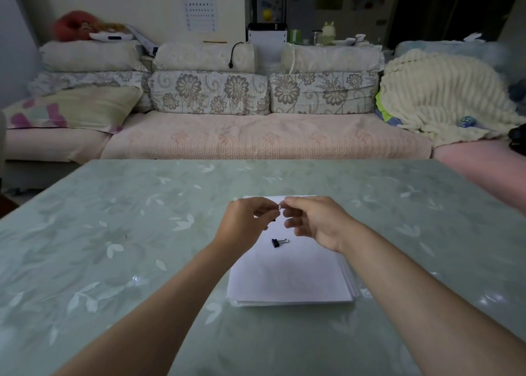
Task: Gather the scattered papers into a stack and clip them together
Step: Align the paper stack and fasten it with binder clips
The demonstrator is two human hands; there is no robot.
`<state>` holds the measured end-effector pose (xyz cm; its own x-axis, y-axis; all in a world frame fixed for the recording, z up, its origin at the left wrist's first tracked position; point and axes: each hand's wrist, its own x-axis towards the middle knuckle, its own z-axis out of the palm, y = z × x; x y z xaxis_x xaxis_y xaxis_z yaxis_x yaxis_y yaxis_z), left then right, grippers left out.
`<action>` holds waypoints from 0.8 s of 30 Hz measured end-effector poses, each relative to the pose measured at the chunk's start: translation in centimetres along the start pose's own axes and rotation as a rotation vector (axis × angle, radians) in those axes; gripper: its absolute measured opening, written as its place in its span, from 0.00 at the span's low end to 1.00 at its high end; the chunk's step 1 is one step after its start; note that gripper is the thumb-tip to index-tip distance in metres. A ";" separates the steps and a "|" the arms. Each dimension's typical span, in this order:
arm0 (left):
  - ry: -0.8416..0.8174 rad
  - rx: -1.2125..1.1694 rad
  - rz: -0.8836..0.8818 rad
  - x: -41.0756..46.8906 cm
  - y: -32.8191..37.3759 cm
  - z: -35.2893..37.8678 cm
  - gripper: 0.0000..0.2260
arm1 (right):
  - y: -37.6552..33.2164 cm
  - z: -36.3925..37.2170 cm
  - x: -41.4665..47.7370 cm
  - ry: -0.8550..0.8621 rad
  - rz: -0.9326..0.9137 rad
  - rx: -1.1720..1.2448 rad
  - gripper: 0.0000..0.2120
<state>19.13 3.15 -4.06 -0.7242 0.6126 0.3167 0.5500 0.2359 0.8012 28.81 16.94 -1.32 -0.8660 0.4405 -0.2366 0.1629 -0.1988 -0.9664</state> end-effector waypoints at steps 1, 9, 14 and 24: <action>-0.004 0.033 0.013 -0.1 -0.1 0.0 0.03 | -0.2 -0.1 0.0 -0.012 -0.008 -0.005 0.07; -0.016 0.133 0.081 0.2 -0.8 0.1 0.04 | 0.3 -0.2 0.8 -0.002 0.019 -0.131 0.06; -0.068 0.137 0.035 0.9 -1.0 -0.1 0.05 | 1.0 -0.2 1.1 -0.044 0.001 -0.169 0.08; -0.056 0.132 0.046 0.7 -0.9 -0.3 0.05 | 1.2 0.3 0.7 -0.015 -0.064 -0.197 0.09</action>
<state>18.06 3.13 -4.40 -0.6746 0.6654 0.3197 0.6347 0.3017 0.7115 28.21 16.74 -2.58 -0.8843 0.4336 -0.1736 0.1951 0.0053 -0.9808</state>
